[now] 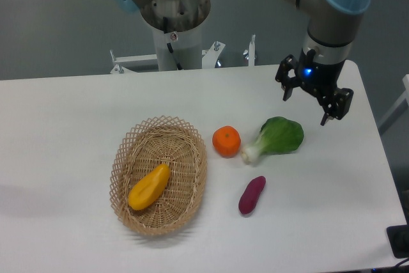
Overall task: Pick up the mango from the basket
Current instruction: 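Move the open gripper over the basket and lower onto the yellow mango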
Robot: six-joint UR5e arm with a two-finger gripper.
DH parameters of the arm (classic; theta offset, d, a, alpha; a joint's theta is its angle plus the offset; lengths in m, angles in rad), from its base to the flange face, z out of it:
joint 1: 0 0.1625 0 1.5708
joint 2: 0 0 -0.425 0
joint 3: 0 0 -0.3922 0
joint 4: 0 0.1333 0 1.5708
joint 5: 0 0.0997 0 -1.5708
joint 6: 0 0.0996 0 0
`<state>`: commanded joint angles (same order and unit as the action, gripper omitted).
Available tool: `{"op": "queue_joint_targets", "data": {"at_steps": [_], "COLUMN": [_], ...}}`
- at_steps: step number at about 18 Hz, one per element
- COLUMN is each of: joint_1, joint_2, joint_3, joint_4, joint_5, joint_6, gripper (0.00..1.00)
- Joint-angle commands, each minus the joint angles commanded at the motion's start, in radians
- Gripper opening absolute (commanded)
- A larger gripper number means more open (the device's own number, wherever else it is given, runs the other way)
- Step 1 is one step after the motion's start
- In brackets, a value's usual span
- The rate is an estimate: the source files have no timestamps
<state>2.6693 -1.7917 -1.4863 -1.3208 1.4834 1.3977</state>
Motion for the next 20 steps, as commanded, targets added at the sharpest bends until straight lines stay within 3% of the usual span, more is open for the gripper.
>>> {"op": "queue_joint_targets", "data": {"at_steps": [4,11,16,18,20], "joint_1": [-0.07,-0.274,-0.413,-0.437,-0.45], "joint_2": [0.014,-0.006,-0.095,-0.12,-0.132], "joint_3": [-0.038,-0.159,-0.172,-0.193,-0.224], "joint_4": [0.024,0.227,0.322,0.347,0.412], "joint_5": [0.002,0.006,0.012,0.017,0.015], "joint_6": [-0.165,-0.511,-0.655,-0.663,-0.66], "gripper": [1.0,1.0,1.0,1.0,1.0]}}
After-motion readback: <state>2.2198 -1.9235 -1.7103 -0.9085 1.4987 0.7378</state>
